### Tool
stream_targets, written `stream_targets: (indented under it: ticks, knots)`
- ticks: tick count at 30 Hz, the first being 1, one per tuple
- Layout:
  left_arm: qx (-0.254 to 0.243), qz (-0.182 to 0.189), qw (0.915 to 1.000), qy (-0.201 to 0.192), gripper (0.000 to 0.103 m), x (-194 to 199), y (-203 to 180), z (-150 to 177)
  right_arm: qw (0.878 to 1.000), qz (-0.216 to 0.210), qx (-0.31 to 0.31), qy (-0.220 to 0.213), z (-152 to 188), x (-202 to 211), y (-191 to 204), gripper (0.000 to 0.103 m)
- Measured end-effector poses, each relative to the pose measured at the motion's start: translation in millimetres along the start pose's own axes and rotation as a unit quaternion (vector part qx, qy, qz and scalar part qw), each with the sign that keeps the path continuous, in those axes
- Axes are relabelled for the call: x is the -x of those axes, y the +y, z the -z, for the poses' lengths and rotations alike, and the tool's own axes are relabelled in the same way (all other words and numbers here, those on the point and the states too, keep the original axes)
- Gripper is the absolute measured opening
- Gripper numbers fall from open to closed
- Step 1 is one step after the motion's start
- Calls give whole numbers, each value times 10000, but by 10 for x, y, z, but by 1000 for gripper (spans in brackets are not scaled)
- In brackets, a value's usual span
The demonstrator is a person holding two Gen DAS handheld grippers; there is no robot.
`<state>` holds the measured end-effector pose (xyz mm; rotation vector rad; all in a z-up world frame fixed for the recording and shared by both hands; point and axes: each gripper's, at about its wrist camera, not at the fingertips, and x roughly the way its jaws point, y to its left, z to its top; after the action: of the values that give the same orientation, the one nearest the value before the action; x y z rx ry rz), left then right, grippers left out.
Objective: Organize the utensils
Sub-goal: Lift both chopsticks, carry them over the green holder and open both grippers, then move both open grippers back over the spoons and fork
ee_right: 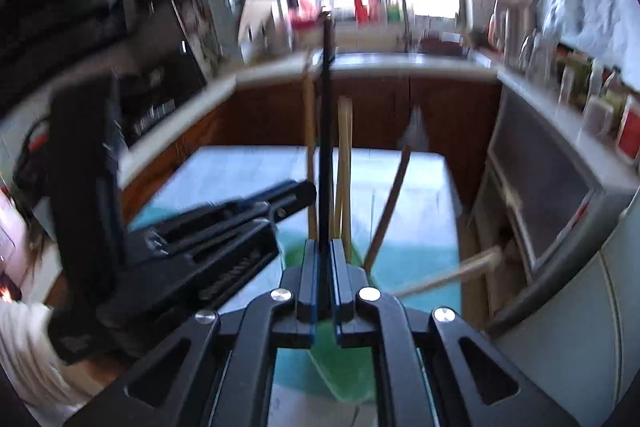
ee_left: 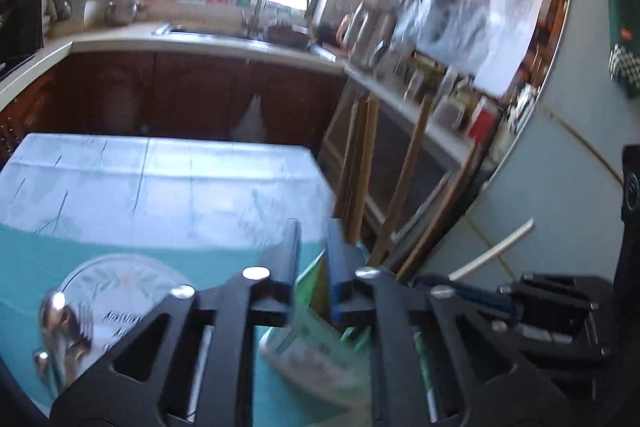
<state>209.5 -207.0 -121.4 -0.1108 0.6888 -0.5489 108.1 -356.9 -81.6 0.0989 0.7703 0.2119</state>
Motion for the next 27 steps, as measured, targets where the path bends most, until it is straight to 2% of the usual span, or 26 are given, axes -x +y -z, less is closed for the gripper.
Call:
stream_targets:
  ticks: [1, 2, 3, 7, 13, 15, 20, 27]
  knots:
    - [35, -59, 10000, 63, 44, 8, 20, 26, 10000, -46, -73, -10, 13, 0, -18, 8]
    - [154, -132, 9998, 68, 54, 49, 64, 44, 9998, -101, -134, -66, 20, 17, -31, 10]
    - [258, -187, 9995, 62, 56, 92, 105, 57, 9997, -141, -181, -116, 13, 45, -39, 11]
    - [418, -432, 9975, 367, 57, 215, 248, 94, 9987, -279, -382, -207, 22, 120, -25, 15]
    - [377, -1046, 9896, 914, 57, 366, 550, 256, 9985, -338, -383, -174, 163, 122, 171, 15]
    - [378, -1234, 9857, 1085, 57, 421, 680, 366, 9993, -271, -253, -13, 226, 52, 283, 15]
    - [524, -1620, 9757, 1378, 57, 590, 1075, 654, 9982, -468, -148, 351, 428, -141, 532, 15]
    - [916, -2021, 9634, 1501, 57, 888, 1658, 908, 9949, -686, -74, 736, 600, -383, 861, 15]
